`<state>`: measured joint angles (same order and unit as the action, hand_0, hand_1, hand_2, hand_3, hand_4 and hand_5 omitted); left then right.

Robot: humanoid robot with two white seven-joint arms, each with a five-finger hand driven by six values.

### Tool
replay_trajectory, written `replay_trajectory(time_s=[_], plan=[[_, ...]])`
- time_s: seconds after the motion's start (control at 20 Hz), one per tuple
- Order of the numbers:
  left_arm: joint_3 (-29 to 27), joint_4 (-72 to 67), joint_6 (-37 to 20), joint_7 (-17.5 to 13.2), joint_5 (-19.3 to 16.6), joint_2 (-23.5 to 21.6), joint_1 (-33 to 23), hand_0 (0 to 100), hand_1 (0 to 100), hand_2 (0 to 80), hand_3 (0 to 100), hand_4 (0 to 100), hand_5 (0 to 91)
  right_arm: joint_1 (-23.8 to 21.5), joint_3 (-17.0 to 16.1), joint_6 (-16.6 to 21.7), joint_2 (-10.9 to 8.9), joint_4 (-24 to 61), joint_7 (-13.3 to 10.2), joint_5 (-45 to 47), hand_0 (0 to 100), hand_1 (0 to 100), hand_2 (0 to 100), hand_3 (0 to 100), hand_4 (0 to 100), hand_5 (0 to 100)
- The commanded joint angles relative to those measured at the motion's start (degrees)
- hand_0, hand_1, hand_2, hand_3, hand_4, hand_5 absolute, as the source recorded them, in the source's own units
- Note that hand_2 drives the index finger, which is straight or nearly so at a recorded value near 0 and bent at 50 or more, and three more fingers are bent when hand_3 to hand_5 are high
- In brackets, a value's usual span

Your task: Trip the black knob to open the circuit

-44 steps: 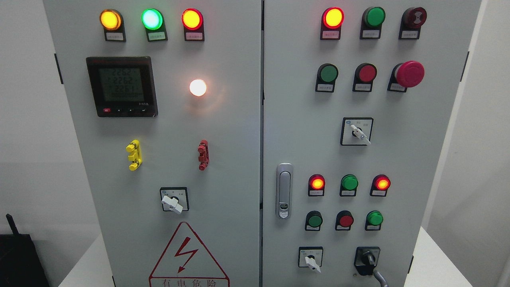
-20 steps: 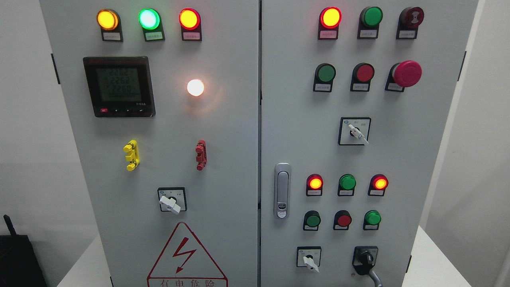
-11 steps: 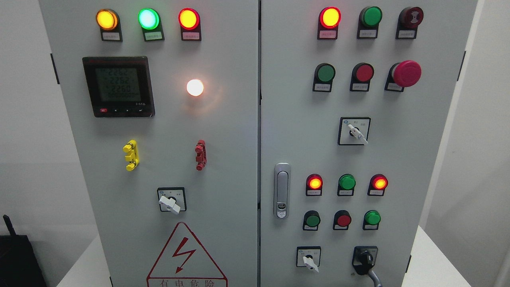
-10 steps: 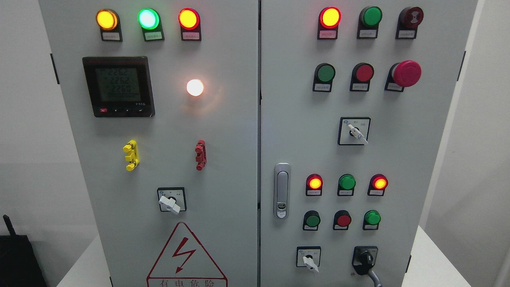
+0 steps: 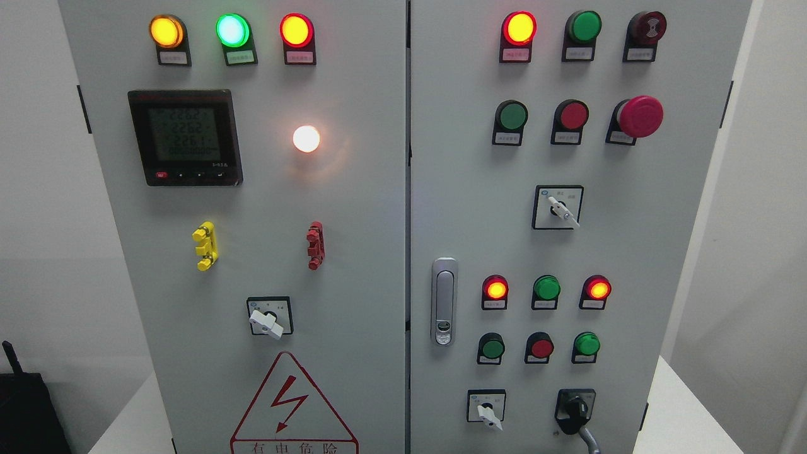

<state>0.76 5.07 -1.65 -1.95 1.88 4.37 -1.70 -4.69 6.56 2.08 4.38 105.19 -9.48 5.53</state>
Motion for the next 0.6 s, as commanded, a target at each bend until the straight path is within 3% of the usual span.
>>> replay_trajectory(time_s=[0.0, 0.55], plan=[[-0.05, -0.06, 0.07, 0.02, 0.14, 0.03, 0.03, 12, 39, 0.0, 0, 0, 0.0, 0.65, 1.79, 0.56, 0.37, 2.13, 1.13, -0.43, 95, 98, 0, 100, 100, 92], [-0.05, -0.06, -0.02, 0.02, 0.14, 0.03, 0.03, 12, 39, 0.0, 0, 0, 0.0, 1.00, 1.79, 0.47, 0.72, 1.69, 1.22, -0.52, 95, 98, 0, 100, 100, 92]])
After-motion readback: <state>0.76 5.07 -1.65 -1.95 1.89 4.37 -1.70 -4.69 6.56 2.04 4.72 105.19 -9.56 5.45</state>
